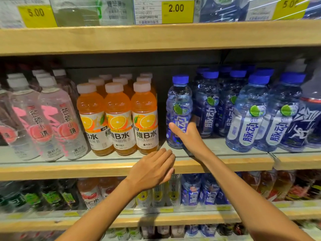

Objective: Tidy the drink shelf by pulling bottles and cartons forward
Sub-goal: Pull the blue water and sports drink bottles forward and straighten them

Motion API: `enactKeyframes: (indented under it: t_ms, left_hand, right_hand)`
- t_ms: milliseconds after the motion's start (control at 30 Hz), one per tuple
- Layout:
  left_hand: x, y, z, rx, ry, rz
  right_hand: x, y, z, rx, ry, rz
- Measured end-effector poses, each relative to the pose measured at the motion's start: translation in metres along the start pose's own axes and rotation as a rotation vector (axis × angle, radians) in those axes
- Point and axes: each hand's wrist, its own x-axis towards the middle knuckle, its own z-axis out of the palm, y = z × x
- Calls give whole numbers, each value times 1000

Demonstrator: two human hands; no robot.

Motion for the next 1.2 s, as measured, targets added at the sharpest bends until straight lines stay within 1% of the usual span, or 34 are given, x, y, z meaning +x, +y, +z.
enactKeyframes:
  t_ms: [167, 300, 433, 500, 600, 700, 767, 833, 900, 967, 1033, 1200]
  left_hand:
    - [-2, 1, -1, 8, -3, -7]
    - [-1, 2, -3, -9, -16, -20]
    - [1, 3, -7, -30, -44, -39]
    - [3, 4, -10, -38, -58, -48]
    - [5, 4, -13, -74, -87, -71]
    - [13, 6, -16, -120, -126, -123]
    - [23, 10, -15, -142, -158, -145]
    - [35, 16, -12, -141, -201, -138]
    - [44, 19, -9, -140, -241, -136]
    - [48, 20, -7, -145, -277, -152]
    - [47, 20, -7, -158, -304, -158]
    - [45, 18, -6, -194, -323, -167]
  right_hand:
    - [29, 5, 20, -47, 19, 38]
    - [46, 6, 33, 10, -13, 63]
    - [48, 4, 34, 59, -6, 78]
    - [41, 1, 32, 7, 7, 62]
    - [17, -6, 20, -192, 122, -28]
    - [-14, -9, -6, -238, 339, -222]
    - [-29, -9, -24, -287, 487, -304]
    - [-34, -6, -35, -387, 546, -271]
    - [-29, 1, -39, -485, 528, -163]
    - [-21, 4, -38, -477, 481, -56]
    - [-13, 5, -34, -432, 459, -20]
    - [1, 9, -35, -522, 544, 53]
